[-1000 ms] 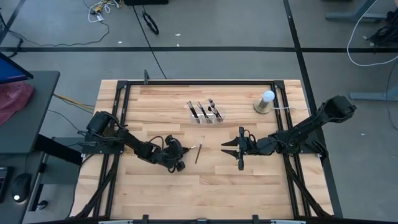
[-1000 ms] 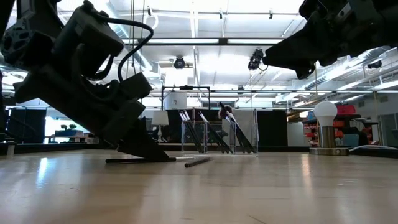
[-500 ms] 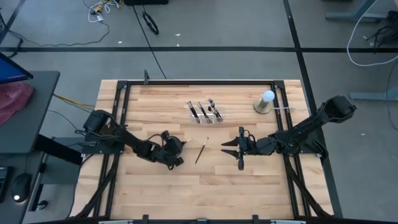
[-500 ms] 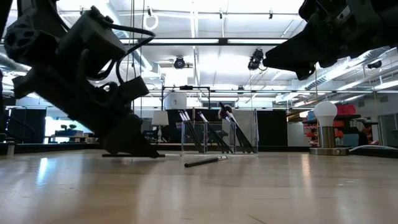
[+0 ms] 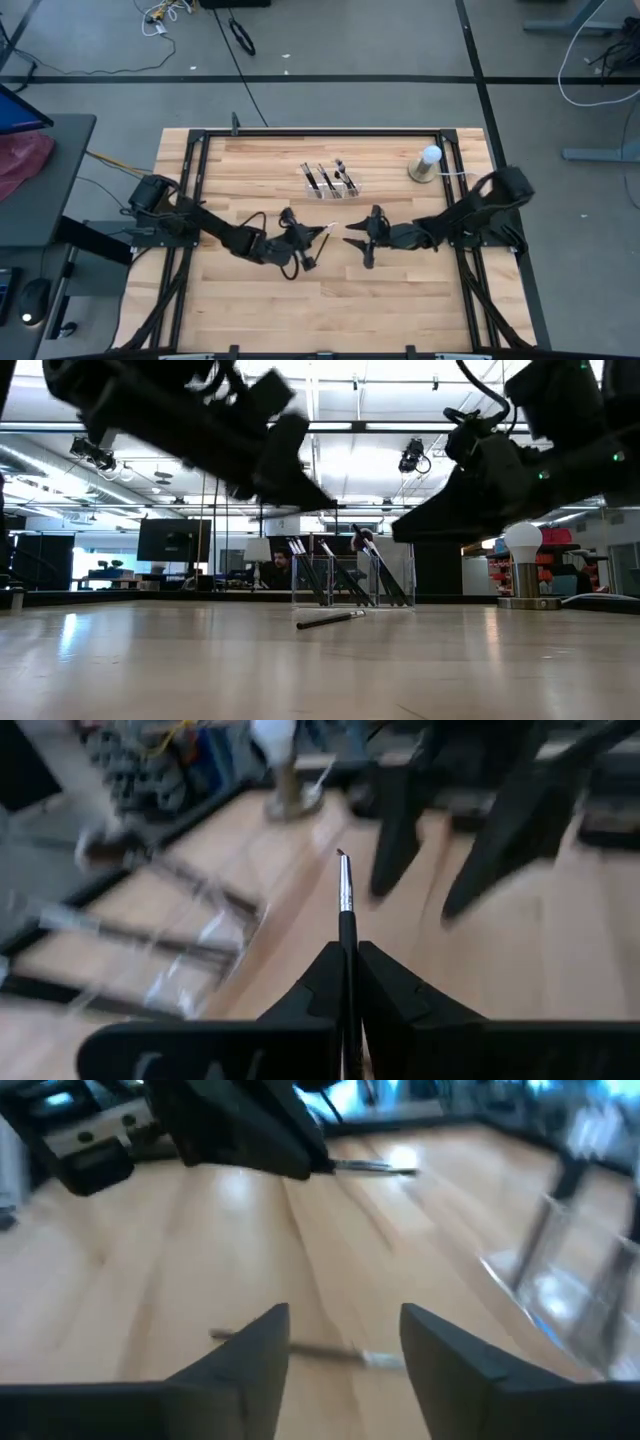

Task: Put items in baskets/containers
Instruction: Put the black liner brush into the transparent organizer

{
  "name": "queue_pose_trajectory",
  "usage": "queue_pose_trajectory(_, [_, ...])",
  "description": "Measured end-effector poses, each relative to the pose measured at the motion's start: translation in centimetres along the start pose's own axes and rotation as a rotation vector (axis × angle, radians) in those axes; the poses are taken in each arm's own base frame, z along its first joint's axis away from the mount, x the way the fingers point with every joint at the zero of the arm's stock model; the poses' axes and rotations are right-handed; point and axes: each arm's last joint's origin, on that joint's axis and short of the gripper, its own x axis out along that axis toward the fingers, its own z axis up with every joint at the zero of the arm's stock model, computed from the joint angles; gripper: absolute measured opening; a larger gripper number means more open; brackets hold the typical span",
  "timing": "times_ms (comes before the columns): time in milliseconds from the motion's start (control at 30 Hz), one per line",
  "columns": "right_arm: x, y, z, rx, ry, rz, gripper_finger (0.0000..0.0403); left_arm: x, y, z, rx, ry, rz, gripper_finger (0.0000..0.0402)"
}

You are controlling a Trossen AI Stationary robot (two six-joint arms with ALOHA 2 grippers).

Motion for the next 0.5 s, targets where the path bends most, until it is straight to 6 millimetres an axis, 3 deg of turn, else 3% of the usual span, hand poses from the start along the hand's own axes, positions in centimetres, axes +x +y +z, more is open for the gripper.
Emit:
queue_pose_trajectory(200, [1.0,0.6,-0.5,-0.011,-0.223,0.073,0.0222,-0.5,-1.7,2.7,0.064,-0.083,-0.040,0.0024])
queue_pose_trajectory(300, [1.1,0.9,-1.1,-0.063,-0.230,0.135,0.0220,-0.9,-2.4,3.4,0.093,-0.101,-0.057,0.0025])
queue_pose_trajectory(500, [1.4,2.5,0.7,-0.063,-0.309,0.184,0.0194,-1.3,-2.8,3.6,0.102,-0.111,-0.073,0.0025])
